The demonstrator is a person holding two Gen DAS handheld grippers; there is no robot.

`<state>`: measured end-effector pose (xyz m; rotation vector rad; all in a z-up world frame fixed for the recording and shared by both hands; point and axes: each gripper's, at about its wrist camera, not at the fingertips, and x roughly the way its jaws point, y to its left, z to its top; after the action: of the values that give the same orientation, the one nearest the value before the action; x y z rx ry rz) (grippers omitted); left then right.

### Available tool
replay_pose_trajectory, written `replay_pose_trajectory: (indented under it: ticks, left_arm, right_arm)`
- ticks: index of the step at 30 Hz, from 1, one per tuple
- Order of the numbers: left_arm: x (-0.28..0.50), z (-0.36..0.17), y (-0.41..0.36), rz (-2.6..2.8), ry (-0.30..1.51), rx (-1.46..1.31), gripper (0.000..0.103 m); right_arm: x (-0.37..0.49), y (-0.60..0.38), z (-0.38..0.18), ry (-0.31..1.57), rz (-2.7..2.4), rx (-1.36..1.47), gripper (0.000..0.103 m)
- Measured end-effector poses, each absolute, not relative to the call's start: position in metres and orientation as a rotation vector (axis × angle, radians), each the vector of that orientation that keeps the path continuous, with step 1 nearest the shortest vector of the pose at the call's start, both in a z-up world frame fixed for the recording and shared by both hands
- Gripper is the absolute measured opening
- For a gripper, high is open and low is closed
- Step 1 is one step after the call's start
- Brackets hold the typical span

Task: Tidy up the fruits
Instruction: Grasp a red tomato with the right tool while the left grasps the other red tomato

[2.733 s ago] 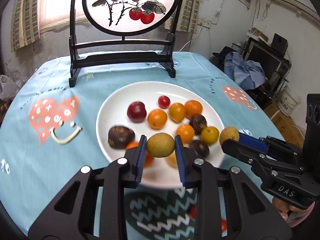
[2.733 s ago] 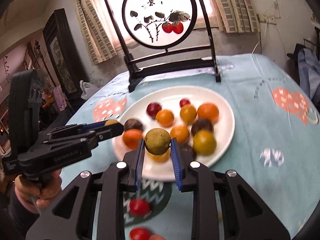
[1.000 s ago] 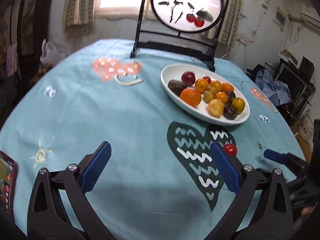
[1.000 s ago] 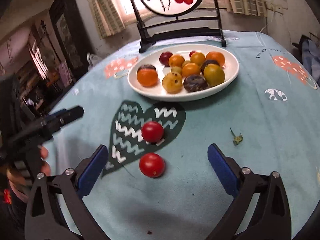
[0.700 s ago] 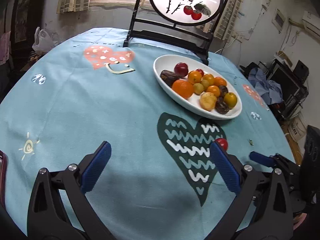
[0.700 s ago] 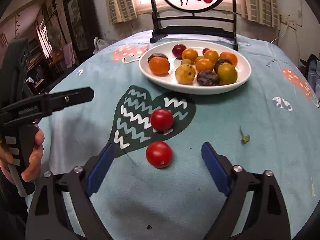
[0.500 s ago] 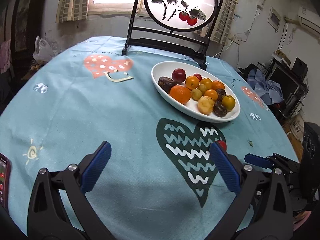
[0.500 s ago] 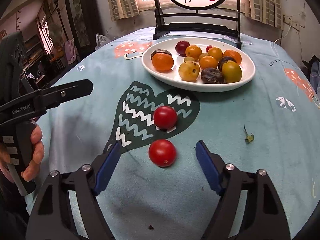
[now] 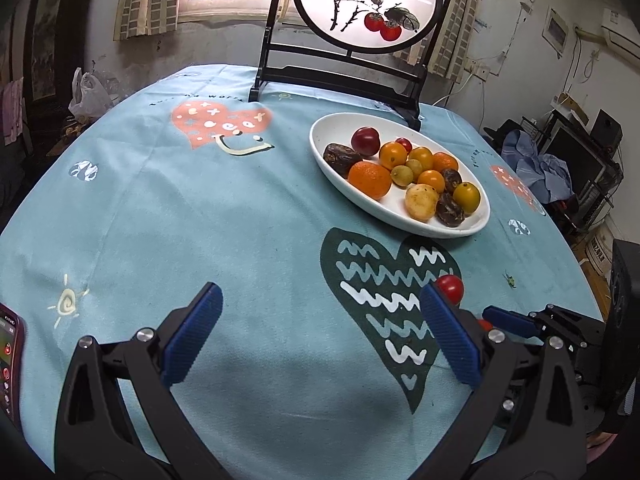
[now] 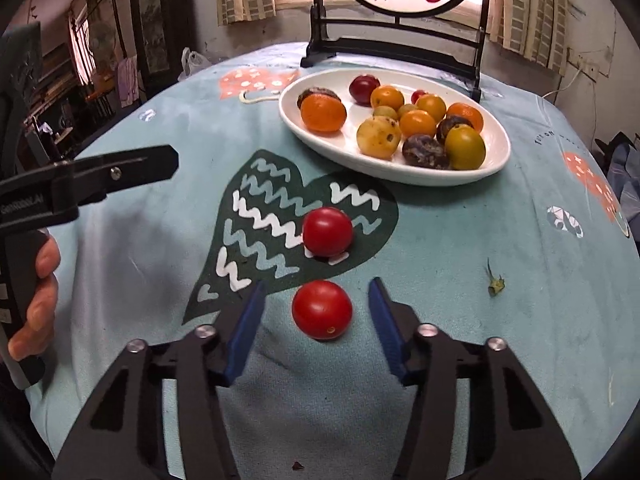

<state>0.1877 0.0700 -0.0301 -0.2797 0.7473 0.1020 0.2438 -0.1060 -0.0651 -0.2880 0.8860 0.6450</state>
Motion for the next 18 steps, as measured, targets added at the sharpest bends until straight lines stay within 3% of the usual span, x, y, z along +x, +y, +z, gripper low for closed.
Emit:
replay_pose_trajectory:
  ticks: [6,18]
  left_arm:
    - [0.188,-0.031,0.07,0.116,0.747,-0.268,0.101]
    - [0.191,-0.036,0.055,0.071,0.766,-0.205,0.1]
  right_arm:
    - [0.247,-0.106,-0.07,0.911,0.635,-0.302,0.03]
    - [0.267,-0.155,-0.048,0.865,0.557,-0.022,0.029]
